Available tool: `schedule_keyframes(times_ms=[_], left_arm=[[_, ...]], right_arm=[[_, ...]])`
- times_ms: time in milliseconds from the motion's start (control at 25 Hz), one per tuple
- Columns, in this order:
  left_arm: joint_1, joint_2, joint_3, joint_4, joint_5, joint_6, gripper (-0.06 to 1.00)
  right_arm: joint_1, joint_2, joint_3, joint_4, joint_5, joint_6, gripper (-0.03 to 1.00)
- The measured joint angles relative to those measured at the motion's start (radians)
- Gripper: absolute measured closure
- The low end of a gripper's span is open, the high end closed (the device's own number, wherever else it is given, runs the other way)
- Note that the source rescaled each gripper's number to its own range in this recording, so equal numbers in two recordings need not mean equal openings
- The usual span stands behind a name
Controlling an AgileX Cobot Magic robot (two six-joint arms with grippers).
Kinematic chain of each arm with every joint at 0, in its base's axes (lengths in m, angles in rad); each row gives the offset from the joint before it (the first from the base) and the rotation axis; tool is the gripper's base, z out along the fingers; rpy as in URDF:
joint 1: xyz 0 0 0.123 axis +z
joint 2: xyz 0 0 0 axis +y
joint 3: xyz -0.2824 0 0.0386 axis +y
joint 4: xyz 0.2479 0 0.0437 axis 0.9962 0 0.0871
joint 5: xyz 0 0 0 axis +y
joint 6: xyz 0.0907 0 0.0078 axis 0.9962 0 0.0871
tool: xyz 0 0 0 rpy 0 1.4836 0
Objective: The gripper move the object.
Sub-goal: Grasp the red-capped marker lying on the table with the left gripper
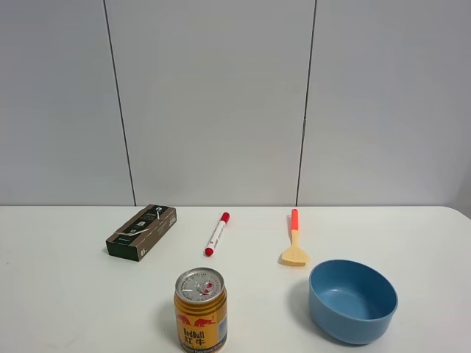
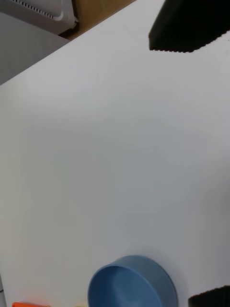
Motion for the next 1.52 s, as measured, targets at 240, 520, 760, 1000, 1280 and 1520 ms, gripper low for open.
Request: schedule_keyframes(times_ms=[240,520,760,1000,1280,1520], left_arm=[[0.000,0.000,0.000,0.000,0.000,0.000,-0.05],[0.000,0.000,0.000,0.000,0.000,0.000,-0.05],[0.000,0.000,0.000,0.000,0.000,0.000,-0.05],[0.000,0.000,0.000,0.000,0.000,0.000,-0.05],[0.000,0.000,0.000,0.000,0.000,0.000,-0.05],[0.000,0.000,0.000,0.000,0.000,0.000,-0.05]], right_arm=[[0.000,0.000,0.000,0.000,0.000,0.000,-0.03],[0.000,0.000,0.000,0.000,0.000,0.000,-0.03],[0.000,0.000,0.000,0.000,0.000,0.000,-0.03],[0.000,0.000,0.000,0.000,0.000,0.000,-0.03],[0.000,0.000,0.000,0.000,0.000,0.000,-0.03],[0.000,0.000,0.000,0.000,0.000,0.000,-0.03]])
